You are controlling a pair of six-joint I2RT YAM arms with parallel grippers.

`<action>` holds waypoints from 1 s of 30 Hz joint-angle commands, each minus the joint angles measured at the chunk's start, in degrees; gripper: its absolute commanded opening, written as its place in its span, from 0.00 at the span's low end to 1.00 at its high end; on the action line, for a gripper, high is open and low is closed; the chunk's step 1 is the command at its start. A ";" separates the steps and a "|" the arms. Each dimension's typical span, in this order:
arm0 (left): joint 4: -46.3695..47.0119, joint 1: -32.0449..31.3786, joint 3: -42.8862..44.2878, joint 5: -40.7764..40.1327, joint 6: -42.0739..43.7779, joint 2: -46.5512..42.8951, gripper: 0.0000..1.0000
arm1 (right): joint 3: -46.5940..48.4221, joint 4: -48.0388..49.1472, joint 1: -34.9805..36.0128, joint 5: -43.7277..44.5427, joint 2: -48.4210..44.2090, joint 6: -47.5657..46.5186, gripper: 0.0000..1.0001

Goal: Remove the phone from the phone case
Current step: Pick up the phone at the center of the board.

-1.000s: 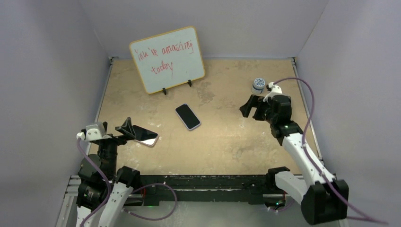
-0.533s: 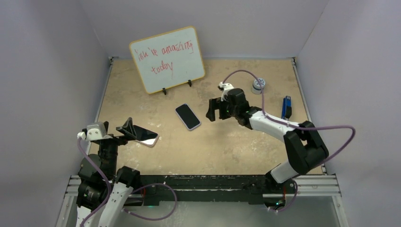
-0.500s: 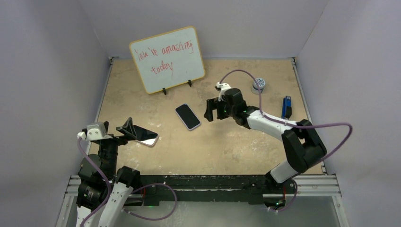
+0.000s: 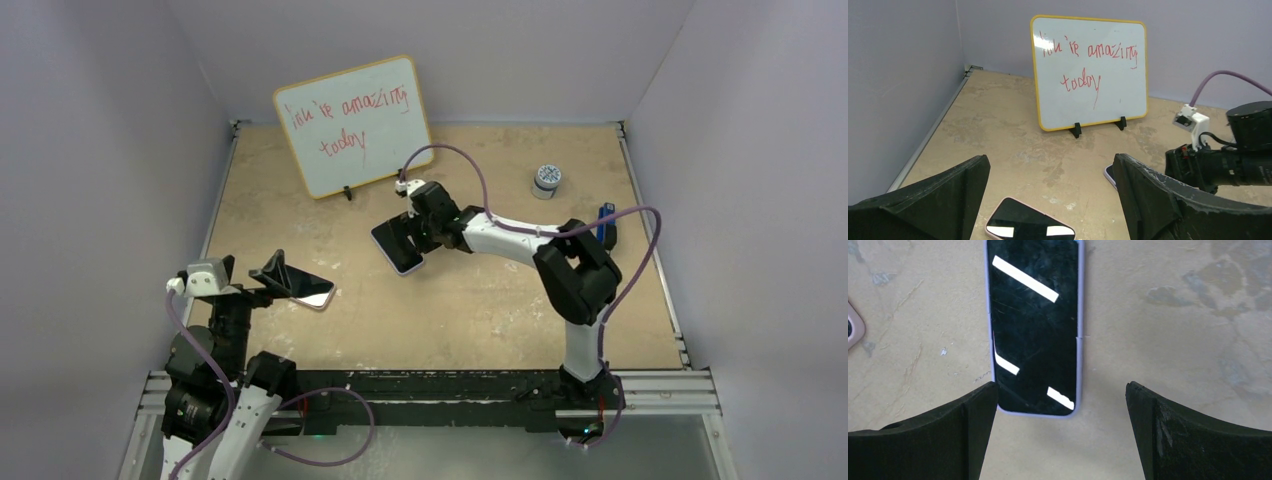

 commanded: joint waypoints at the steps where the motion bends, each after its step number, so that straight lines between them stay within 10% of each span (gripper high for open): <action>1: 1.24 0.26 -0.05 1.39 0.61 -2.21 1.00 | 6.21 -6.49 2.21 1.30 3.80 -2.05 0.99; 30: 1.74 0.13 1.36 10.37 -7.59 3.30 1.00 | 18.16 -19.85 8.39 14.40 15.93 -5.45 0.88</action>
